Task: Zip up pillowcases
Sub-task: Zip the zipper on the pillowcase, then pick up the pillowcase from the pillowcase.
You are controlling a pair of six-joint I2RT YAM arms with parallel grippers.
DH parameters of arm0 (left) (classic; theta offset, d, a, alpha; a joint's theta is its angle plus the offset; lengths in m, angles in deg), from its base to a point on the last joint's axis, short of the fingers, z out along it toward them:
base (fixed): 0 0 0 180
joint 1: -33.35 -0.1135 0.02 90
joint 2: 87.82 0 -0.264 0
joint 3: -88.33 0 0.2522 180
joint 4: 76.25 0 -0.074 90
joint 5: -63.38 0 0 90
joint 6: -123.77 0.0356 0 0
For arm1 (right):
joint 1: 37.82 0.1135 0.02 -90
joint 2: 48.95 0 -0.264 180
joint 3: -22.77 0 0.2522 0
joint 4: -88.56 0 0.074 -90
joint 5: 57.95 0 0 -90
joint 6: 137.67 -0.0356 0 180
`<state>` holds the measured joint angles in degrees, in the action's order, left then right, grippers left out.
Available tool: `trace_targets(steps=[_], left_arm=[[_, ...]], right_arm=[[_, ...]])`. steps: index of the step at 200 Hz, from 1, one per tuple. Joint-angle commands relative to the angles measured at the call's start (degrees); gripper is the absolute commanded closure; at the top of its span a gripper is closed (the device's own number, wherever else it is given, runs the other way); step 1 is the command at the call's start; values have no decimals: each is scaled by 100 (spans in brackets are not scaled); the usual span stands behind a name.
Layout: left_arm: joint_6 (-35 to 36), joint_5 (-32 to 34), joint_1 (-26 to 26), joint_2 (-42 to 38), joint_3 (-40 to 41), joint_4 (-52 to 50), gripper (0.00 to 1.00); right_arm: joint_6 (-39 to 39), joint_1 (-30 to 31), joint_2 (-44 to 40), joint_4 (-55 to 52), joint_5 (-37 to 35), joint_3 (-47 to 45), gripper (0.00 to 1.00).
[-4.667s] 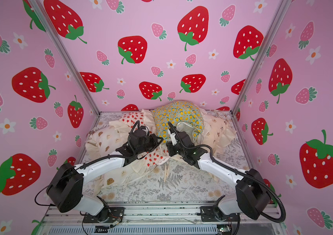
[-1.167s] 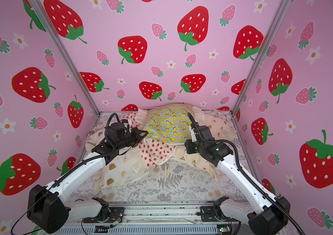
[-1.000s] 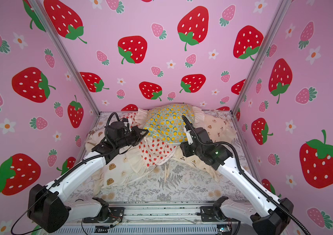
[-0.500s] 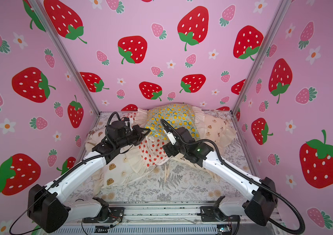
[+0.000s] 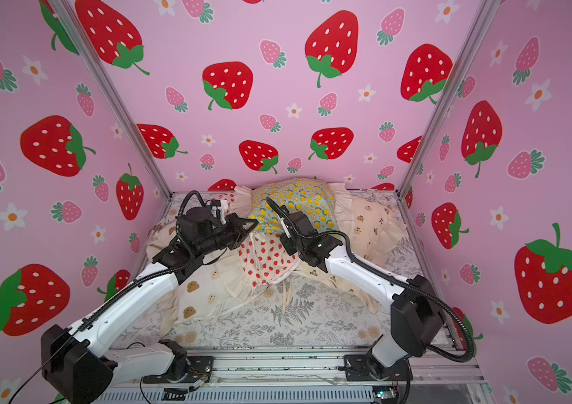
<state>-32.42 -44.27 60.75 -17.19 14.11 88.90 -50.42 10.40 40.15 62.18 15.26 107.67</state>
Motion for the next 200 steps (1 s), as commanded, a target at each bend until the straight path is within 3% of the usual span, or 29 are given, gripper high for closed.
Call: trace_targets(steps=[1, 36, 59, 91, 107, 163, 200], left_arm=[[95, -99, 29, -179, -228, 96, 100], [192, -8, 29, -165, -194, 9, 100], [249, -37, 28, -67, -246, 24, 95], [526, -179, 57, -35, -424, -50, 57], [734, -70, 57, -108, -491, -333, 45], [1532, 79, 73, -356, -358, -968, 35], [1781, 8, 114, -278, -327, -1118, 34]], right_arm=[[13, -30, -30, 266, -282, 249, 74], [-67, -68, -279, 451, -375, 317, 100], [-216, -152, -408, 442, -377, 478, 100], [-633, -515, -403, 69, -749, 1006, 100], [-899, -852, -464, -179, -934, 1299, 100], [-1160, -2165, -1095, -1131, -1979, 2231, 100], [-659, -2362, -1786, -1346, -3040, 2306, 100]])
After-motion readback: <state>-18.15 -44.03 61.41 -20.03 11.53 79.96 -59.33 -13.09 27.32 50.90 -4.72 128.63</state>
